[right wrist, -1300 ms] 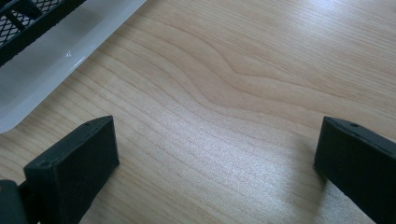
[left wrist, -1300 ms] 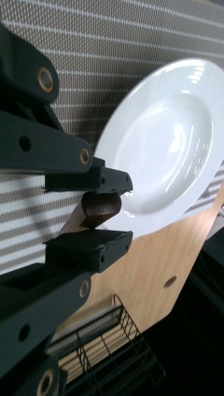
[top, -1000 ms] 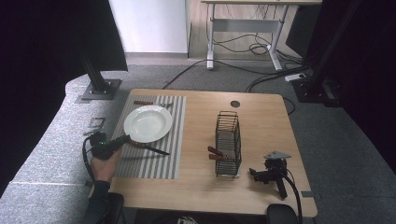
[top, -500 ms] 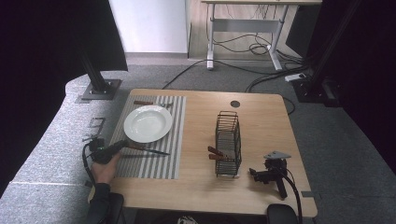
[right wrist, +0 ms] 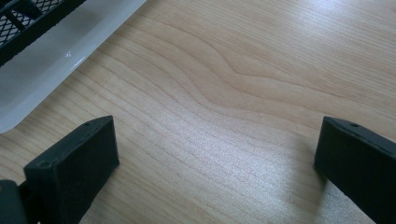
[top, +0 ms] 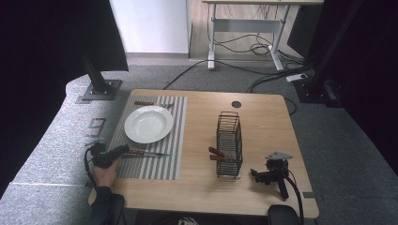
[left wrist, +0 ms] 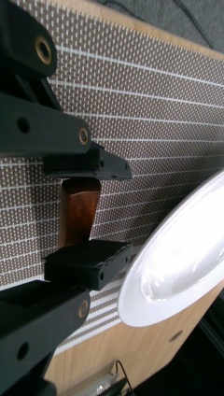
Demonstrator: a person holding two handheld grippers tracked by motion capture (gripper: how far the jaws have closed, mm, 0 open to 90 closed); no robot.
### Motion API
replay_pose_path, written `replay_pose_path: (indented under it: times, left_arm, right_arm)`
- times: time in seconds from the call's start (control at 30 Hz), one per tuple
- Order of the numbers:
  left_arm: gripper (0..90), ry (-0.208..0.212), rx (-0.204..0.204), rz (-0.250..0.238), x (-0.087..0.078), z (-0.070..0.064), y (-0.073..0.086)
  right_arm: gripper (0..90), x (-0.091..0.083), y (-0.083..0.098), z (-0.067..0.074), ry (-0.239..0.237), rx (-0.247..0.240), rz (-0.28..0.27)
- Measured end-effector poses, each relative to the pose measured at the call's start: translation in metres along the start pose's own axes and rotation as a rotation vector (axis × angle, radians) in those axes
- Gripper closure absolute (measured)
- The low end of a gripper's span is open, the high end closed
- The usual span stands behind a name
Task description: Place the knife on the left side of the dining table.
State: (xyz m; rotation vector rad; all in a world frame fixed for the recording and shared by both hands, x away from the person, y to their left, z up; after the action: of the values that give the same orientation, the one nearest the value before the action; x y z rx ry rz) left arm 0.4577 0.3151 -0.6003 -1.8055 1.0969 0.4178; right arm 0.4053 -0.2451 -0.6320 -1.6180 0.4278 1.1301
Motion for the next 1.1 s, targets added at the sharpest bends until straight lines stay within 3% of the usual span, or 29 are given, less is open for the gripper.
replay_pose_path:
  times: [0.2, 0.4, 0.7, 0.77, 0.9, 1.03, 1.1]
  left_arm:
    - [58.8, -0.082, 0.042, 0.033, 0.005, 0.004, 0.001]
    - [60.0, -0.141, 0.071, 0.057, 0.007, 0.007, 0.002]
    - [60.4, -0.226, 0.152, 0.073, 0.009, 0.008, 0.002]
    - [56.3, -0.264, 0.177, 0.071, 0.009, 0.008, 0.001]
    - [46.6, -0.282, 0.207, 0.072, 0.011, 0.007, 0.000]
    - [27.5, -0.270, 0.258, 0.034, 0.007, 0.002, -0.003]
    - [19.3, -0.251, 0.291, 0.037, 0.005, -0.002, -0.001]
  right_arm:
    - [0.0, 0.000, 0.000, 0.000, 0.000, 0.000, 0.000]
    - [0.0, 0.000, 0.000, 0.000, 0.000, 0.000, 0.000]
    - [0.0, 0.000, 0.000, 0.000, 0.000, 0.000, 0.000]
    - [0.0, 0.000, 0.000, 0.000, 0.000, 0.000, 0.000]
    - [0.0, 0.000, 0.000, 0.000, 0.000, 0.000, 0.000]
    - [0.0, 0.000, 0.000, 0.000, 0.000, 0.000, 0.001]
    - [0.0, 0.000, 0.000, 0.000, 0.000, 0.000, 0.001]
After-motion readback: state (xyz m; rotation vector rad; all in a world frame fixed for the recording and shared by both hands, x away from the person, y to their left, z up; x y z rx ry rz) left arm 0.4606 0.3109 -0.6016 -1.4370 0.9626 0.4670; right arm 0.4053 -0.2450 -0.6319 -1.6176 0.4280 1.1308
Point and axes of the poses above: each handheld gripper's, and its own axes: x roughly forward along the jaws, y roughly out of its underside, z roughly to its left, the point moved 10 cm from there along x, roughly forward along the jaws, and after that the axes turned 12 degrees about z, right-handed, at the moved point
